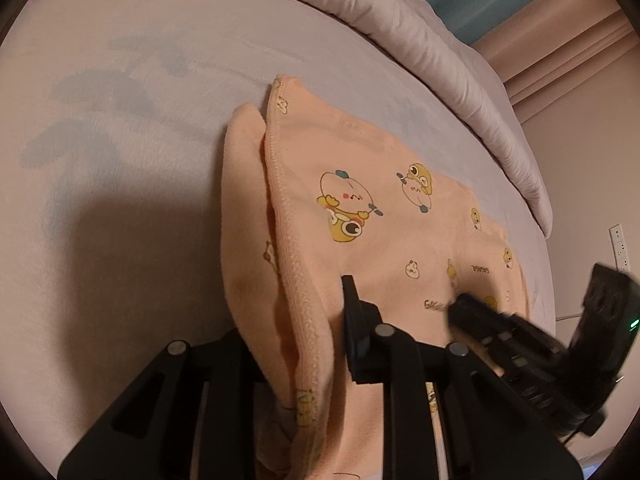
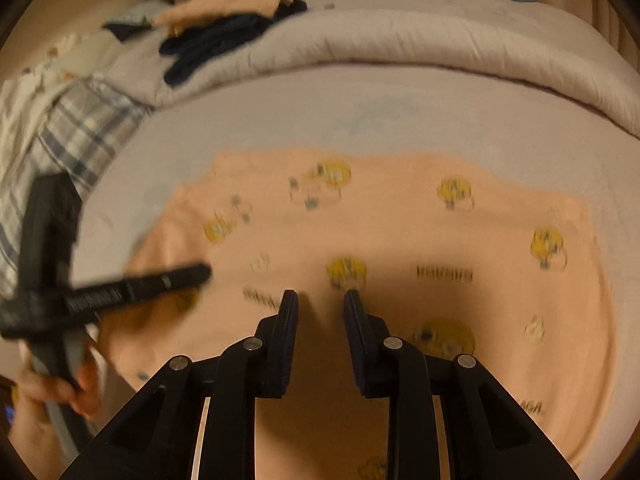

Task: Fold small clothes
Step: 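Fold the held side edge inward over the shirt with the left gripper, release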

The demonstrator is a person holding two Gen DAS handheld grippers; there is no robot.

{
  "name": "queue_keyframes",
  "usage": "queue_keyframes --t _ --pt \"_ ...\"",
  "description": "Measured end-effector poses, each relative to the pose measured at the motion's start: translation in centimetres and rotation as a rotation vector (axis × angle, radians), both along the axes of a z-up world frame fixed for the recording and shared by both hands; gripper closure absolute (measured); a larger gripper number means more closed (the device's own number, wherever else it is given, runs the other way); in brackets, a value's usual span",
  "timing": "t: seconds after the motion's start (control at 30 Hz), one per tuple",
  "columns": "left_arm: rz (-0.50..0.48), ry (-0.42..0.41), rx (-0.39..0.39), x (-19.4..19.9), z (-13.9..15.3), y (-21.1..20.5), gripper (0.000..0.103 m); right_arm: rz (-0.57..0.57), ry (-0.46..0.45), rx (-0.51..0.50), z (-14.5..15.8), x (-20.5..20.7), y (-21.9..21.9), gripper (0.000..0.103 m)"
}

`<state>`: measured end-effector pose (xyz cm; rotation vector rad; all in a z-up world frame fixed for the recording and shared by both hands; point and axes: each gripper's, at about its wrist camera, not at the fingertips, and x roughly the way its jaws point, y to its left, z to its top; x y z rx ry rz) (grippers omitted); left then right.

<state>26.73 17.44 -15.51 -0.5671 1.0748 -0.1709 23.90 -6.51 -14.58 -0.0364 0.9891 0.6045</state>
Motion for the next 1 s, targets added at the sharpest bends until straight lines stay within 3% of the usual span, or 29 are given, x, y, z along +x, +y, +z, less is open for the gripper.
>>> queue_keyframes --t 0.3,0.63,0.7,0.8,1.0 --pt "-0.003 0.0 0.016 0.1 0.1 -0.1 0.082 0.046 -0.025 -0.003 1.6 -2.1 -0.4 0.076" --pt "0.005 0.006 0.037 0.0 0.6 -0.4 0.084 0.067 0.025 -0.022 0.0 -2.4 0.2 0.075" --pt "-0.006 -0.016 0.058 -0.4 1.4 -1.0 0.087 0.074 0.031 0.028 0.8 -2.3 -0.2 0.076" --pt "-0.035 -0.078 0.016 -1.0 3.3 -1.7 0.09 0.036 0.029 0.107 1.5 -1.8 -1.7 0.075" --pt "-0.104 -0.154 -0.063 -1.5 6.4 -4.0 0.091 -0.114 0.151 0.274 0.4 0.9 -5.8 0.075"
